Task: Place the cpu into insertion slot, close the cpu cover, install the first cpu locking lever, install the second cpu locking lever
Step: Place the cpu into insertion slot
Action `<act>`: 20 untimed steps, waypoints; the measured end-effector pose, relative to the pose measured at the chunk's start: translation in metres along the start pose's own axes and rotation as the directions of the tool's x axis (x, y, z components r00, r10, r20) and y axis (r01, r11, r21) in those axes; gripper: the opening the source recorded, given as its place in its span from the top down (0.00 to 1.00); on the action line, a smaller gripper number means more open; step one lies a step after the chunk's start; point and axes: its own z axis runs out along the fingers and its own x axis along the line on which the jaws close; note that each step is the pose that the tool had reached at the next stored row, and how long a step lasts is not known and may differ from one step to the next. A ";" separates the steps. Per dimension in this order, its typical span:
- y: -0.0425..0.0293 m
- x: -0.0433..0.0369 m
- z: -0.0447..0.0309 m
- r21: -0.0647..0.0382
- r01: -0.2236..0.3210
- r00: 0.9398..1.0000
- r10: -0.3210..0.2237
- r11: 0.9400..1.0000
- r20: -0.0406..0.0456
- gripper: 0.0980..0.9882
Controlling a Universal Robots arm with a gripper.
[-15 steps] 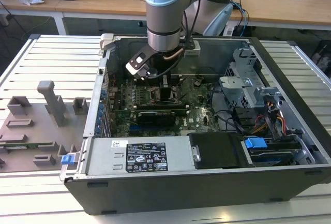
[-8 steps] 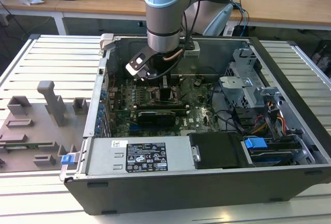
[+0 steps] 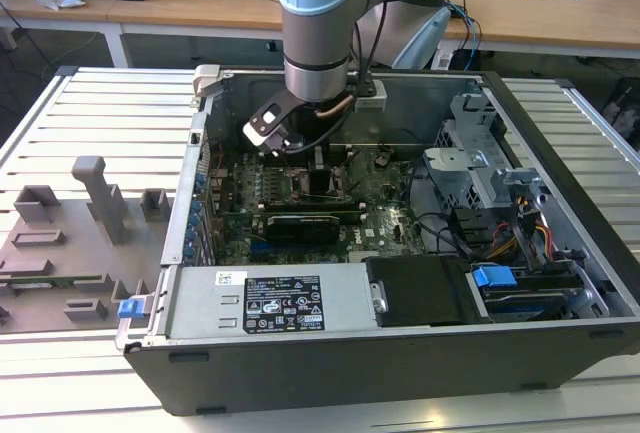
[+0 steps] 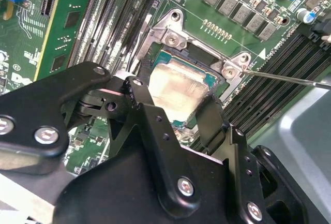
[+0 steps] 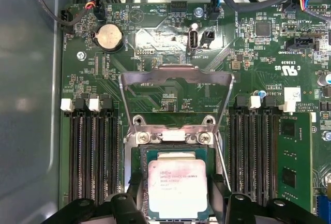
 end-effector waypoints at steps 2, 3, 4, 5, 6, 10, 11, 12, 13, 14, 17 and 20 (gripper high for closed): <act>-0.0014 0.0009 -0.0001 0.000 0.000 1.000 0.000 1.000 0.000 0.41; -0.0014 0.0014 0.0000 0.000 0.000 1.000 0.000 1.000 0.000 0.41; -0.0014 0.0019 -0.0001 0.000 0.000 1.000 0.000 1.000 0.000 0.41; -0.0014 0.0024 -0.0001 0.000 0.000 1.000 0.000 1.000 0.000 0.41; -0.0014 0.0026 -0.0001 0.000 0.000 1.000 0.000 1.000 0.000 0.41; -0.0014 0.0029 -0.0001 0.000 0.000 1.000 0.000 1.000 0.000 0.41; -0.0014 0.0029 -0.0002 0.000 0.000 1.000 0.000 1.000 0.001 0.41; -0.0013 0.0030 -0.0013 0.000 0.000 1.000 0.000 1.000 0.002 0.41; -0.0013 0.0030 -0.0023 0.000 0.000 1.000 0.000 1.000 0.002 0.41; -0.0012 0.0030 -0.0033 0.000 0.000 1.000 0.000 1.000 0.003 0.41; -0.0014 0.0030 -0.0035 0.000 0.000 1.000 0.000 1.000 0.003 0.41; -0.0015 0.0032 -0.0032 0.000 0.000 1.000 0.000 1.000 0.003 0.41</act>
